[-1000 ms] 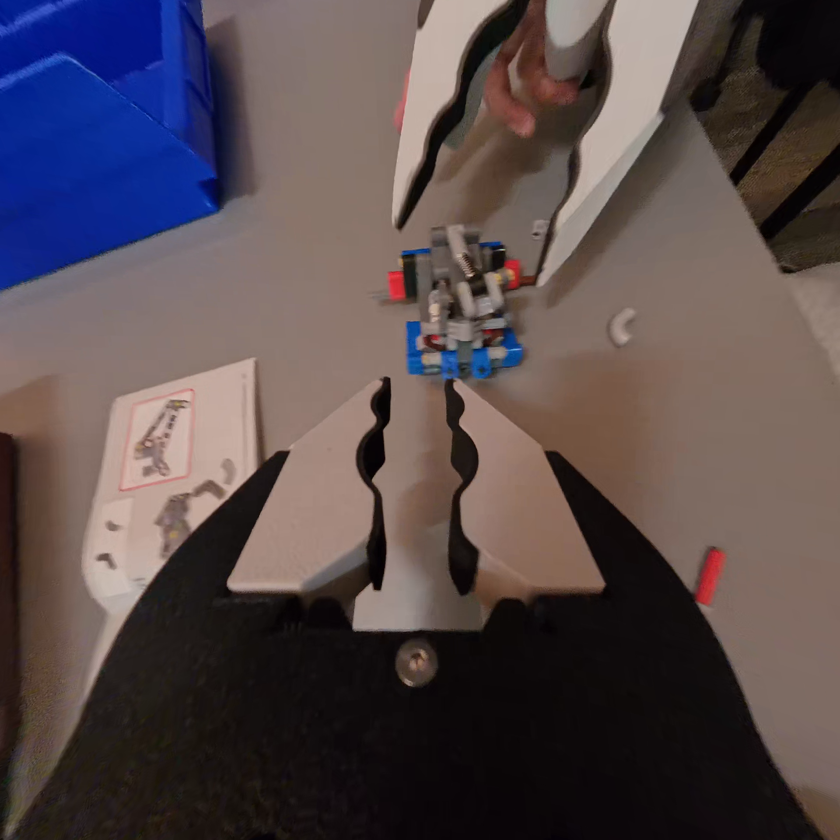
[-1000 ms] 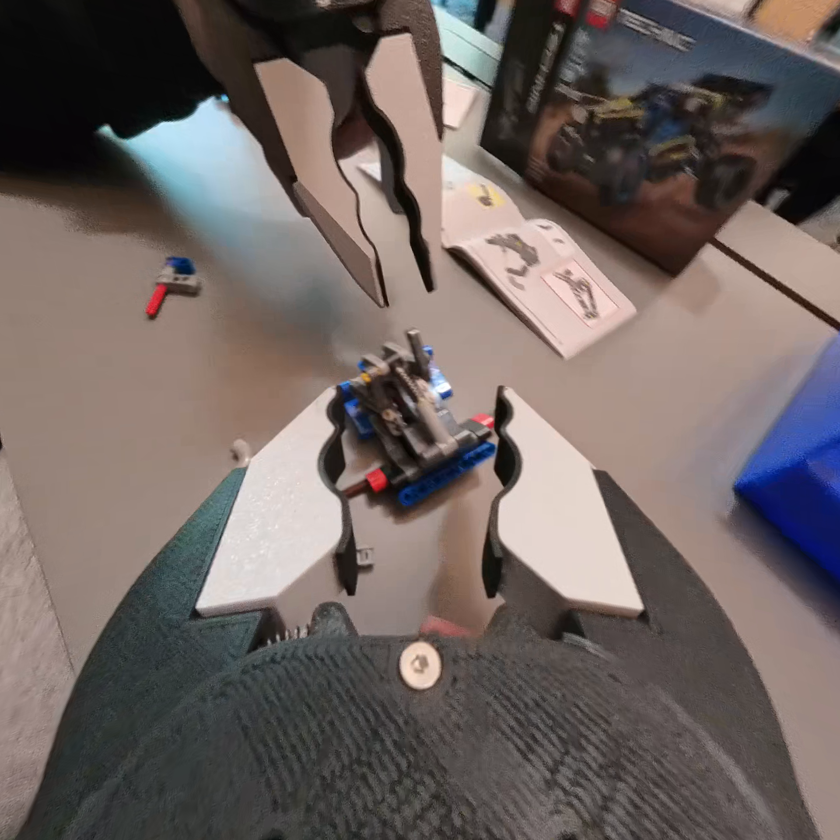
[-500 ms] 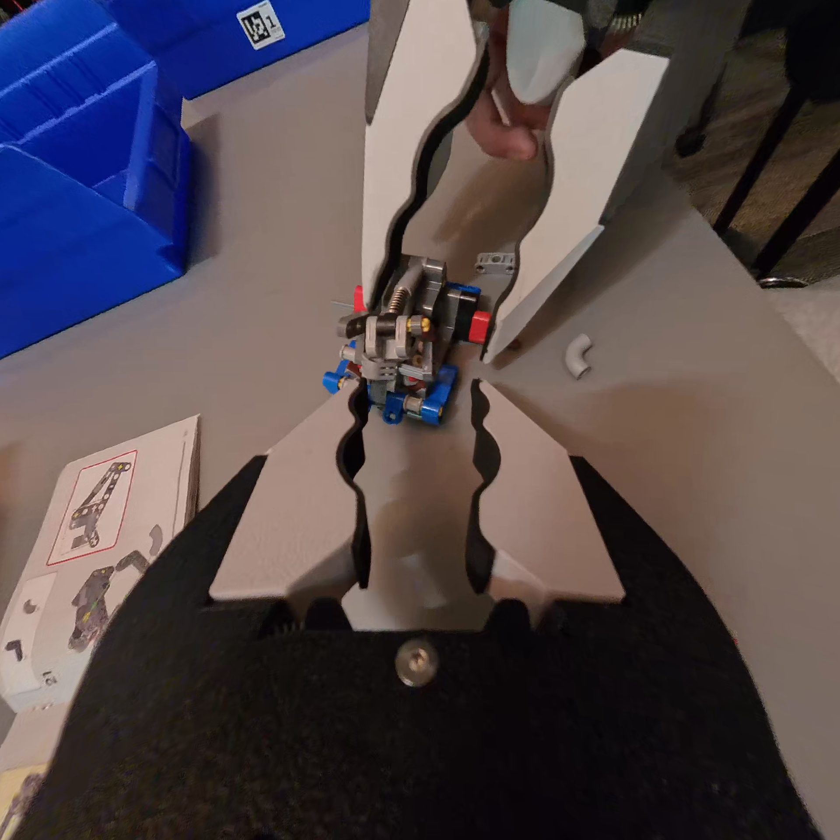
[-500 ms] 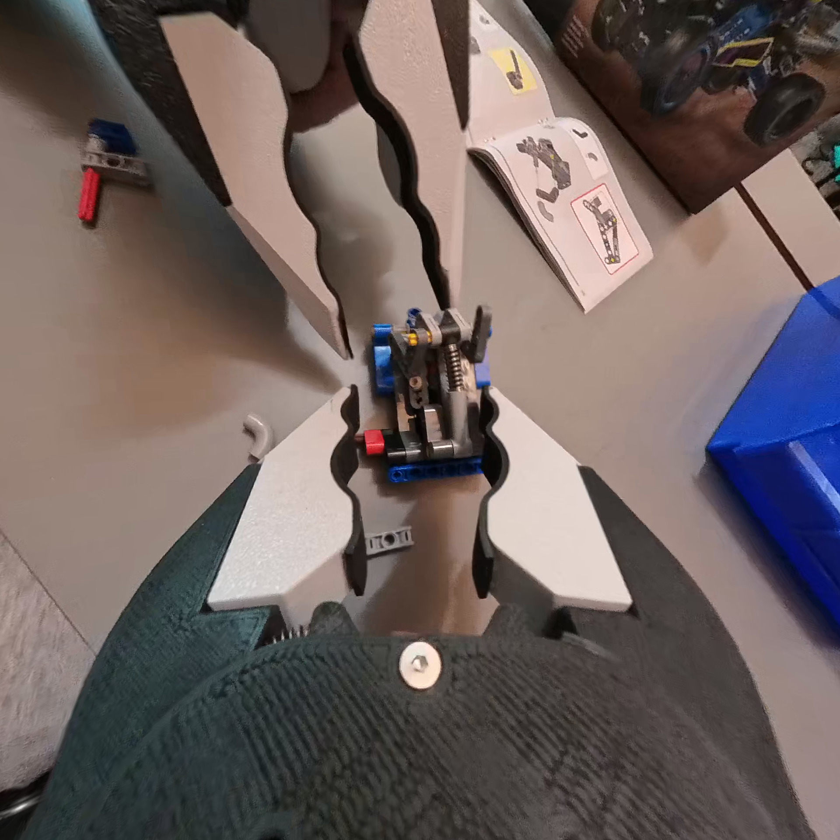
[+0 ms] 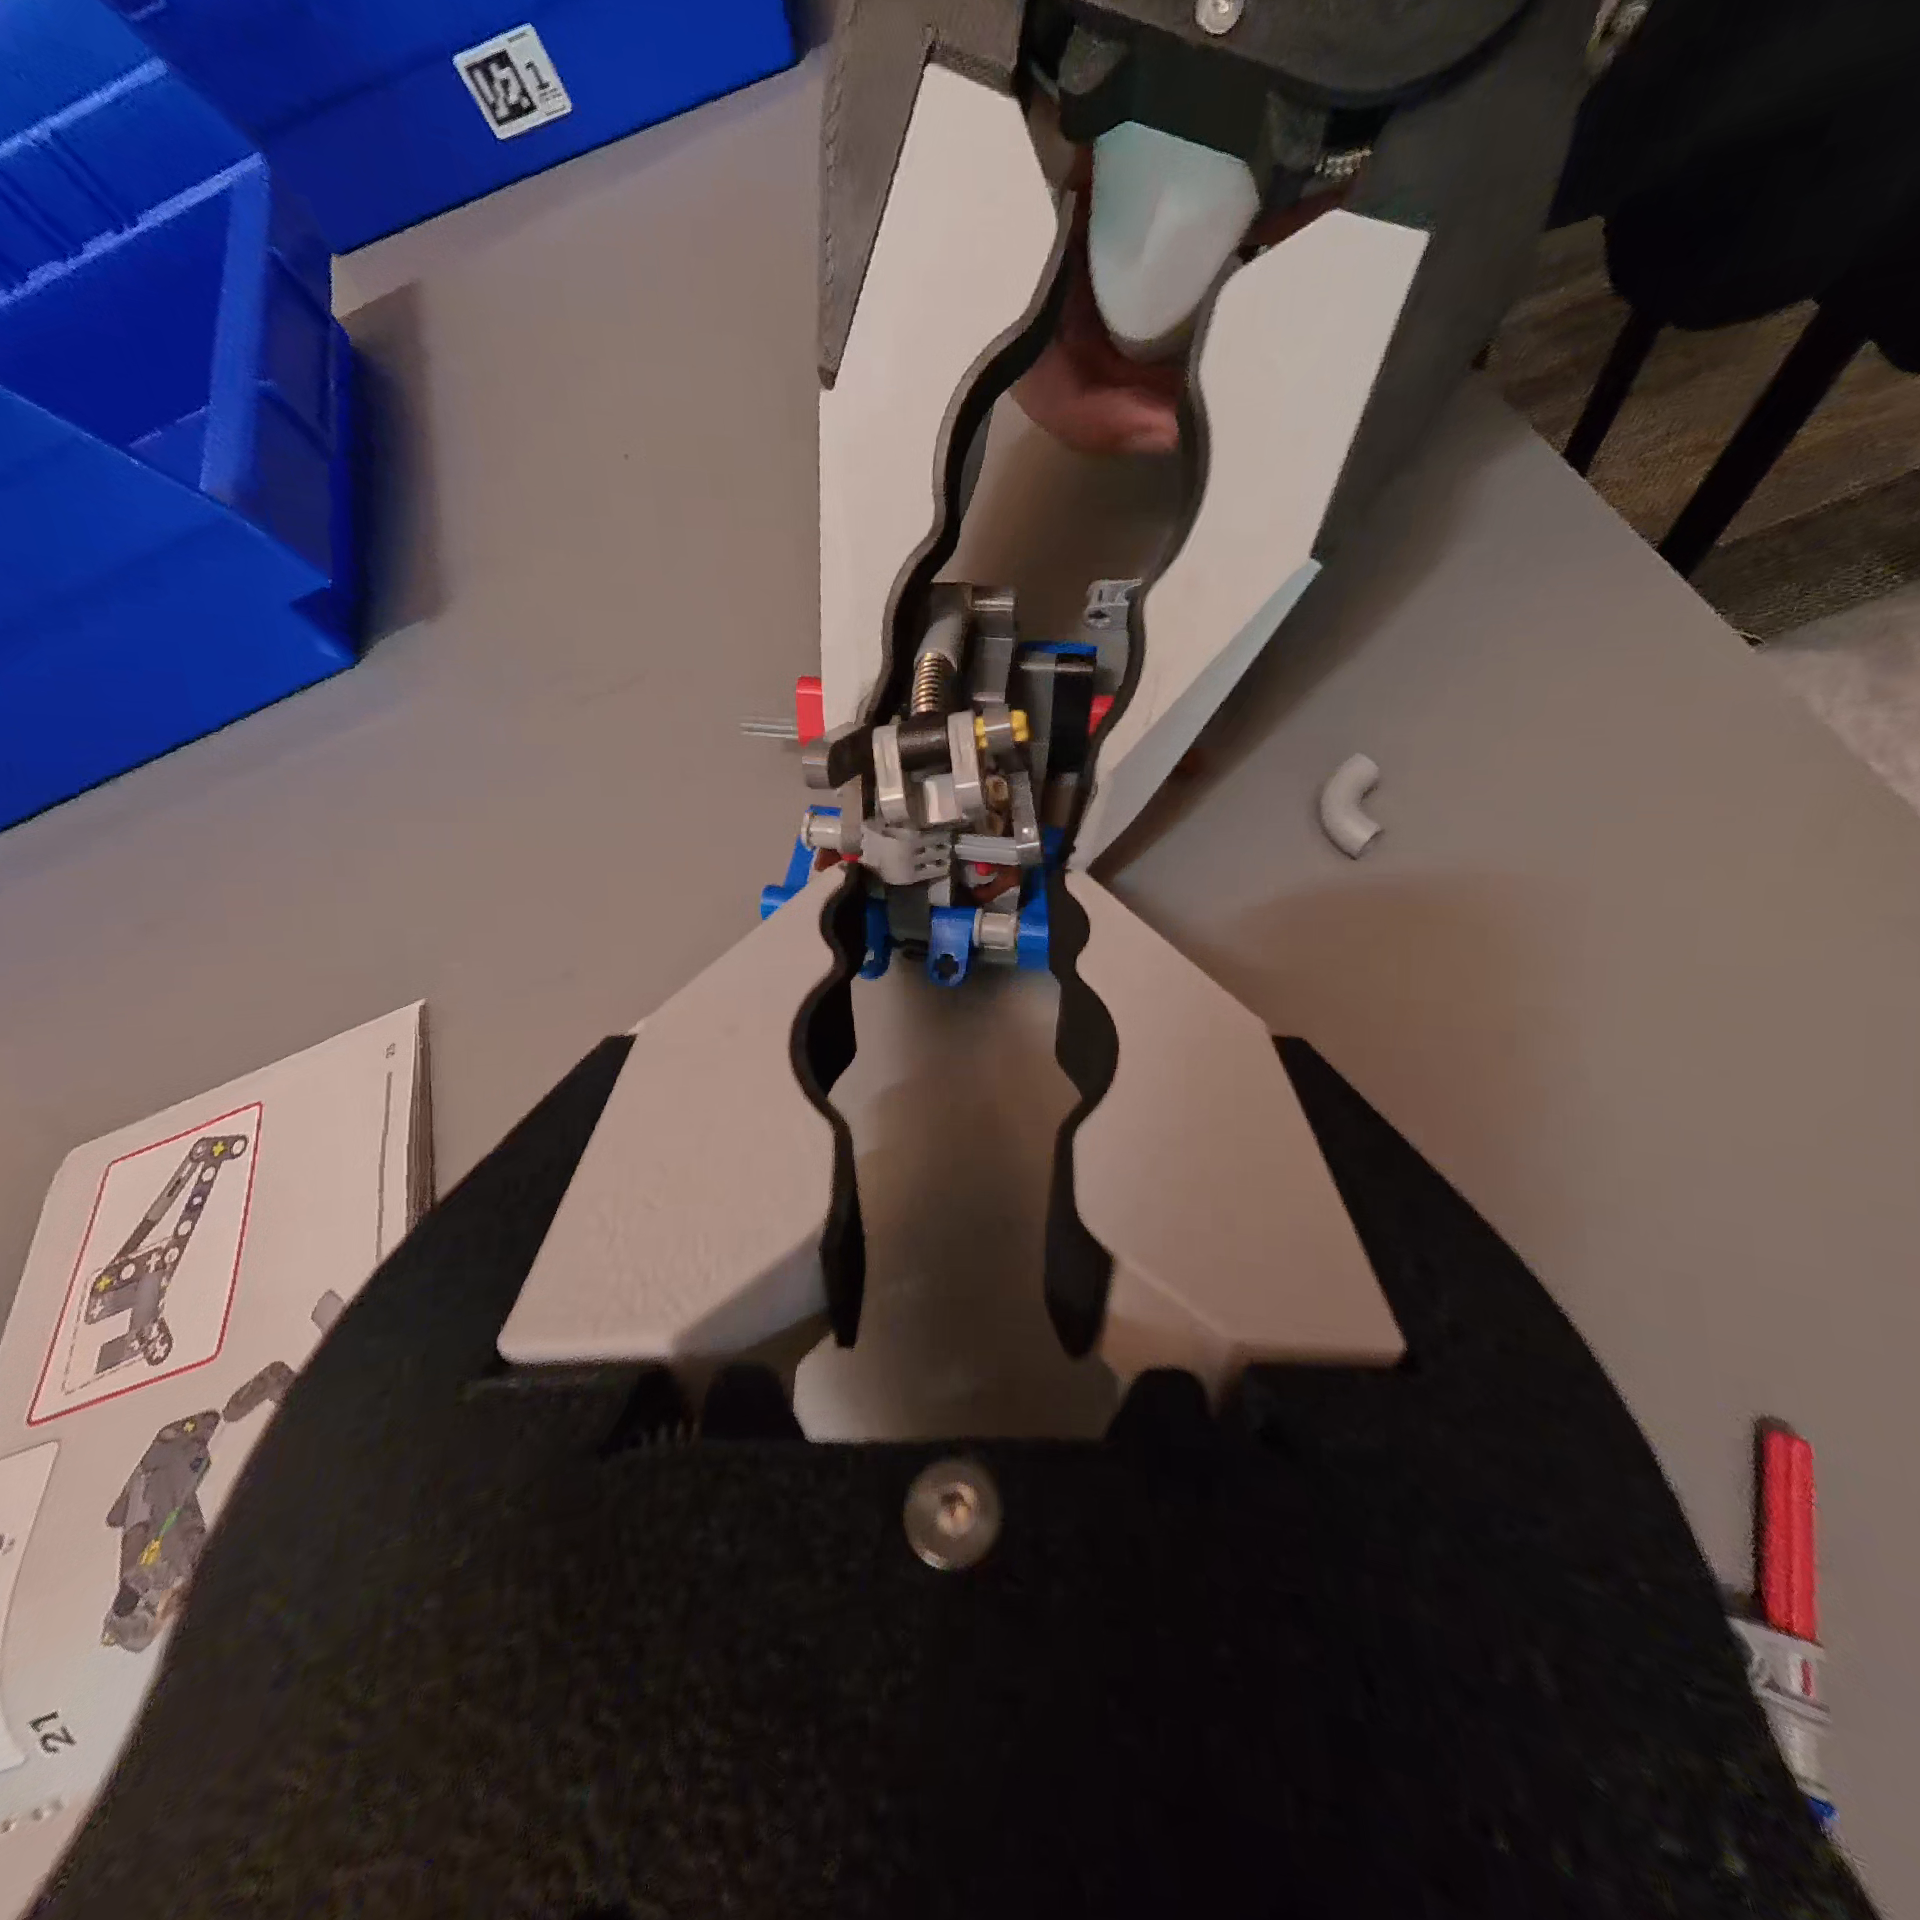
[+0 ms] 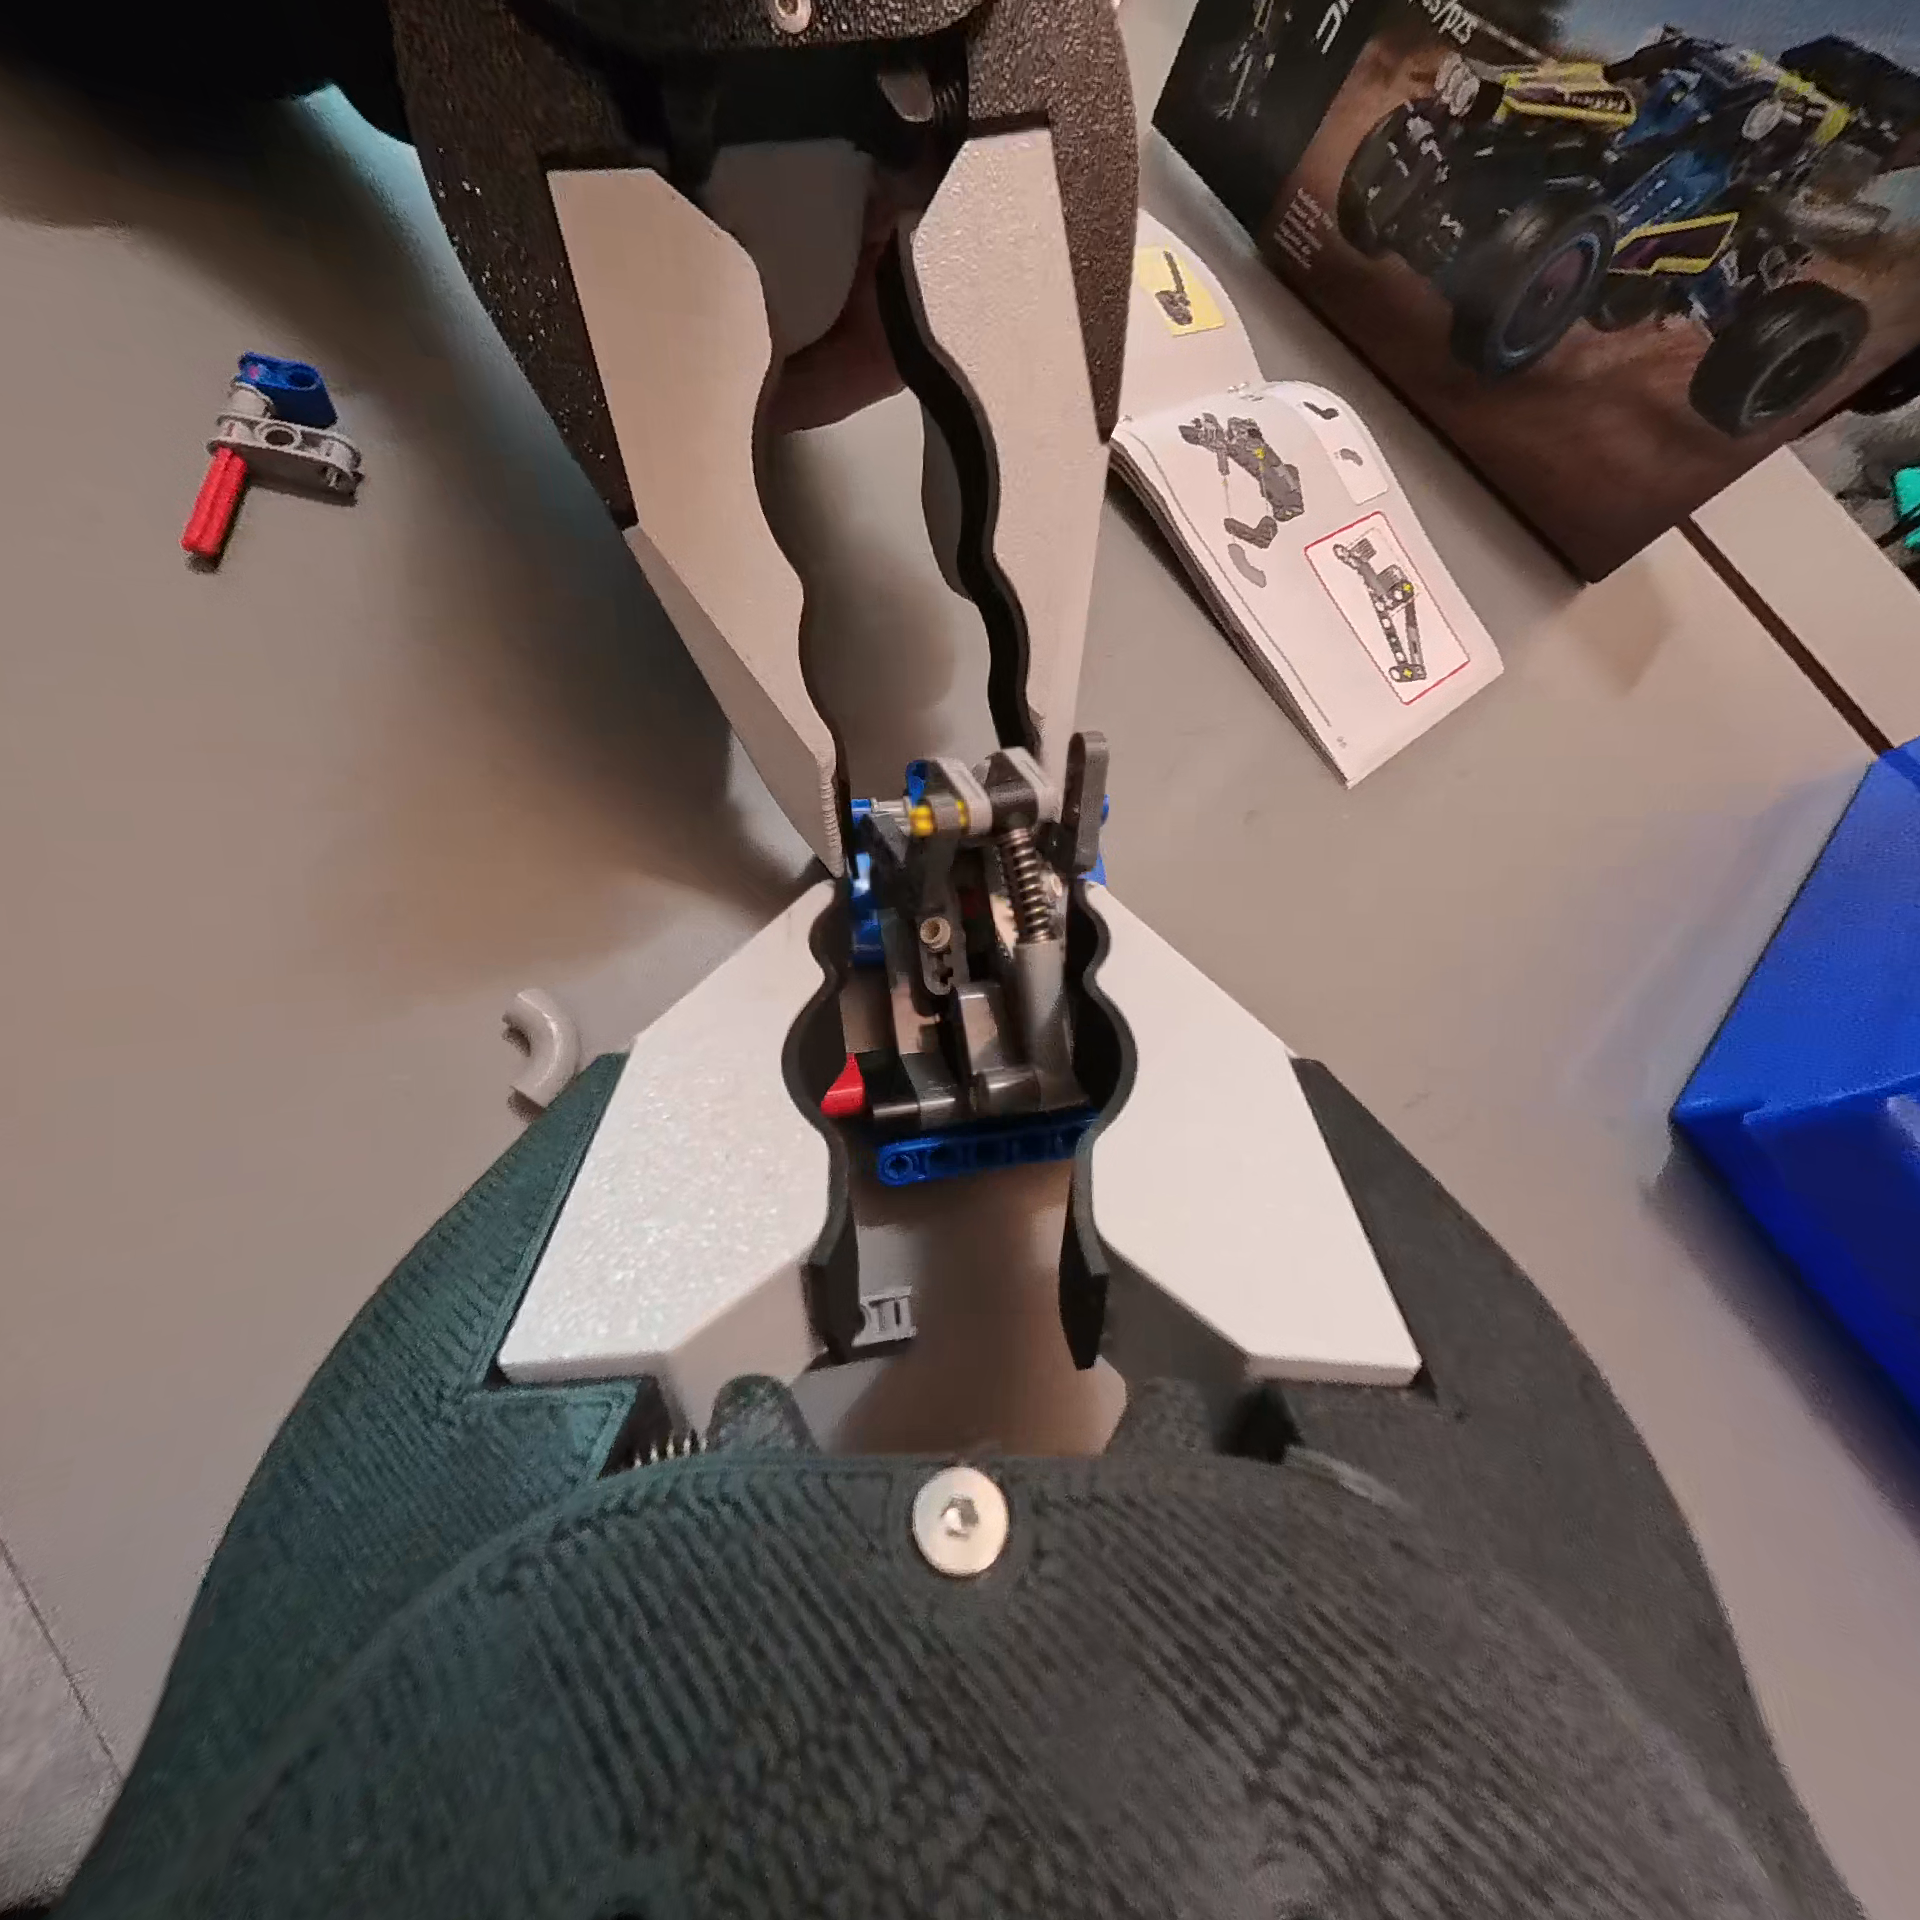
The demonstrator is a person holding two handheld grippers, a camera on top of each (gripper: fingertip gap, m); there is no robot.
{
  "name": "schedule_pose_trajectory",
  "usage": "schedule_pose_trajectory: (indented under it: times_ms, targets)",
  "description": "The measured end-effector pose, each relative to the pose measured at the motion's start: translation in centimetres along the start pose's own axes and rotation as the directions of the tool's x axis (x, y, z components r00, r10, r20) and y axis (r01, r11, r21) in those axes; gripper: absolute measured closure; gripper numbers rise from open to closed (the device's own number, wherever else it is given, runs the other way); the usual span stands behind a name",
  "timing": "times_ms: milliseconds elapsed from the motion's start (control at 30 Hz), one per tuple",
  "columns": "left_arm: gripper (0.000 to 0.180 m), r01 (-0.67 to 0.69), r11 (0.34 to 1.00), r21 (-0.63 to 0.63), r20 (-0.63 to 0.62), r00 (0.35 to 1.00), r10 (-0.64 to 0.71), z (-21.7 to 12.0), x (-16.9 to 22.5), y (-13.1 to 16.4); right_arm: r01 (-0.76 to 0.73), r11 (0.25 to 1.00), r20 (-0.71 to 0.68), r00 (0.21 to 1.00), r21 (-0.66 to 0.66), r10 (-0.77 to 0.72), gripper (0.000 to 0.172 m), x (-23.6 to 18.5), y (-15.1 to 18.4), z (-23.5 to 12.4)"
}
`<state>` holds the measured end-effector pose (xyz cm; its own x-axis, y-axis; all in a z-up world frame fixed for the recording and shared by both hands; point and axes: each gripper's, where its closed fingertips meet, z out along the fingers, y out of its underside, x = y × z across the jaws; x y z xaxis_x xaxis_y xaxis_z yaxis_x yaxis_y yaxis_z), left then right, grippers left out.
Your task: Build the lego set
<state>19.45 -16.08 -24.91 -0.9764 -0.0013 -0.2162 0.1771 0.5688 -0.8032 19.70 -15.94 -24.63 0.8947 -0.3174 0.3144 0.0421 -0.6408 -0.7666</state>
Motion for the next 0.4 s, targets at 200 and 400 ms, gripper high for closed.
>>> schedule_pose_trajectory:
  times_ms: [200,400]
  targets:
    - [0.154,0.028,1.0,0.012,-0.031,0.999,-0.028,-0.03,-0.03,-0.13,-0.016,1.0,0.025,1.0,0.014,0.016,0.14,0.08,-0.11,-0.18]
    - [0.143,0.1,0.995,0.015,-0.078,0.992,-0.098,-0.12,0.62,-0.38,-0.001,1.0,0.025,1.0,-0.023,0.002,0.14,-0.06,-0.02,-0.11]
